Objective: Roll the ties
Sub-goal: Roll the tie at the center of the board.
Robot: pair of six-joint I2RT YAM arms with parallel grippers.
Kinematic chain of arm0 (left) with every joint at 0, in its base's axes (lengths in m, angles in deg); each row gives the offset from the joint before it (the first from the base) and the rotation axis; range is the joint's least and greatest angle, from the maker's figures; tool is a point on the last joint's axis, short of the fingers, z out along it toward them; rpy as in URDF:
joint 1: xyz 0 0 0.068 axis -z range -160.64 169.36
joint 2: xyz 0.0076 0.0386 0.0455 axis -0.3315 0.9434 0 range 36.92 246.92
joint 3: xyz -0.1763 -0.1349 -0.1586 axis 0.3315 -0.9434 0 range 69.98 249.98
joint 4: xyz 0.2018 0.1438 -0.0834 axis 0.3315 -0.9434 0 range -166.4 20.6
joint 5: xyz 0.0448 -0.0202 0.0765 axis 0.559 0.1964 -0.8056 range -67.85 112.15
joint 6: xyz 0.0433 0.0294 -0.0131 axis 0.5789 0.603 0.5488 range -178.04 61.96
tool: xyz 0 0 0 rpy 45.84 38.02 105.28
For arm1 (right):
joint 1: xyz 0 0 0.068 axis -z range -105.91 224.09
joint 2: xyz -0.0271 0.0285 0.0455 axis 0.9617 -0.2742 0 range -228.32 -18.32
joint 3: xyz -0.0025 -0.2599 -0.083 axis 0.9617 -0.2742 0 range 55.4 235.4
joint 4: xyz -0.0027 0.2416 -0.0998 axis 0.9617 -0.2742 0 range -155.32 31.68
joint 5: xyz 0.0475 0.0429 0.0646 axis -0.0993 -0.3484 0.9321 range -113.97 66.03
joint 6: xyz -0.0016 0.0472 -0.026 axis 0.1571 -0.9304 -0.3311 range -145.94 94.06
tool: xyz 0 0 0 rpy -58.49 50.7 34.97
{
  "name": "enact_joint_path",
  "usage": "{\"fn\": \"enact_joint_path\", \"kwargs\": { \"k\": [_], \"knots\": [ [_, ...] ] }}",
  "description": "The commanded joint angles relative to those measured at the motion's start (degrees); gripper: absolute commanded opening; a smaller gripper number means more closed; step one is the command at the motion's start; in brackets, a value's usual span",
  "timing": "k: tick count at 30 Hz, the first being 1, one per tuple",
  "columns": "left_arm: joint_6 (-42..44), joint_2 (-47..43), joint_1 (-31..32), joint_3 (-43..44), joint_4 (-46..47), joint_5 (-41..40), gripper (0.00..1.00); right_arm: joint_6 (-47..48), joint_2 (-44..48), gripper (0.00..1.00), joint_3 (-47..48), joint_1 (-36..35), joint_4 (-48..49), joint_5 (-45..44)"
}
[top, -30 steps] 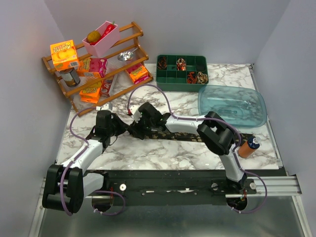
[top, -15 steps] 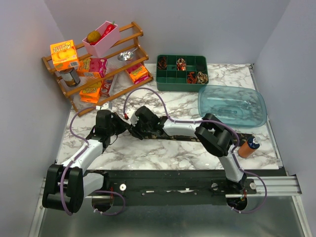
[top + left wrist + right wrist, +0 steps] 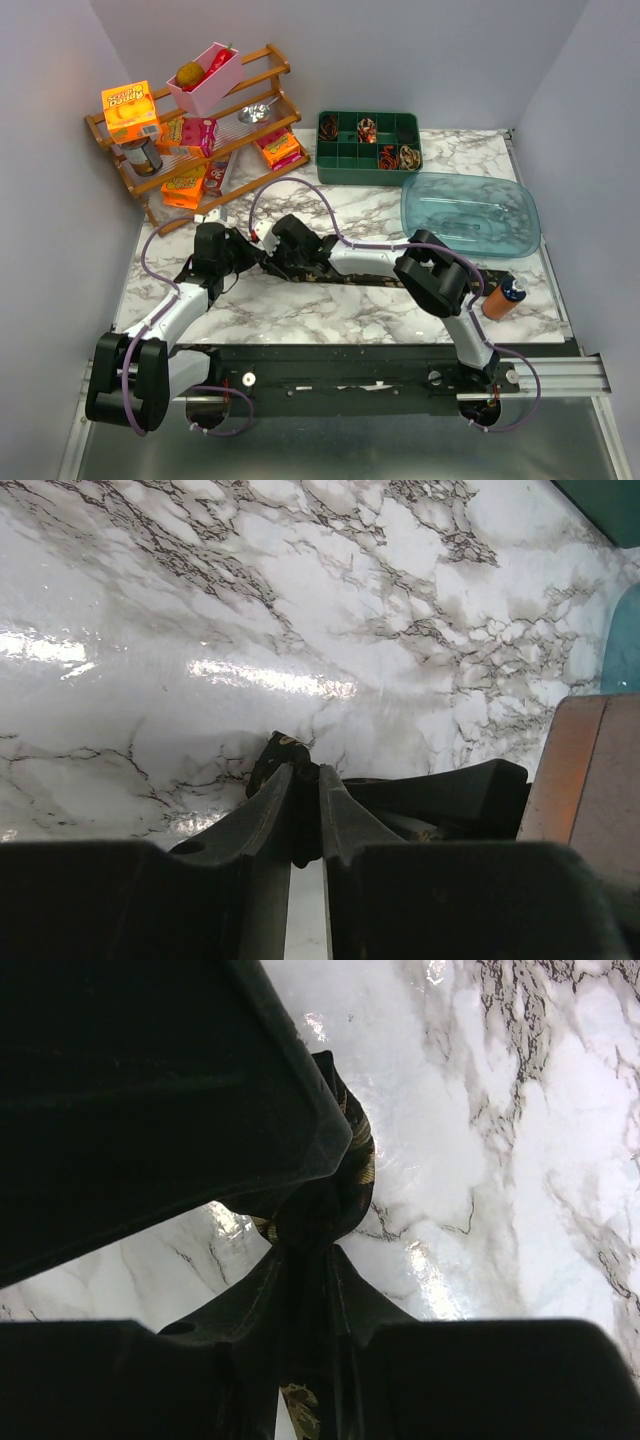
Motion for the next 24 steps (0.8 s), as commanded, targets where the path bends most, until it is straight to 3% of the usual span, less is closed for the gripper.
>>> {"fn": "enact_joint_path", "kwargs": {
  "k": [1, 10, 15, 17, 20, 24],
  "knots": [
    [0.5, -0.5, 0.3, -0.7, 1.3, 0.6, 0.21, 0.0, -2.8, 0.26, -0.2, -0.4, -5.4, 0.8],
    [0.6, -0.4, 0.3, -0.6, 1.2, 0.1, 0.09, -0.7, 0.0, 0.28, -0.8, -0.4, -5.5, 0.9],
    [1.4, -0.2, 0.3, -0.1, 0.5, -0.2, 0.04, -2.3, 4.6, 0.41, -1.2, -0.5, -5.0, -0.1],
    [1.5, -0.4, 0.3, 0.0, 0.1, -0.4, 0.03, -3.4, 5.5, 0.51, -1.0, -0.4, -4.3, 0.1],
    [1.5, -0.5, 0.3, 0.3, -0.2, -0.4, 0.03, -4.1, 6.0, 0.59, 0.2, -0.5, -4.1, 1.6],
    [1.4, -0.8, 0.3, 0.3, -0.2, -0.6, 0.03, -6.0, 6.6, 0.52, 0.0, -0.5, -3.6, 1.2]
  ]
}}
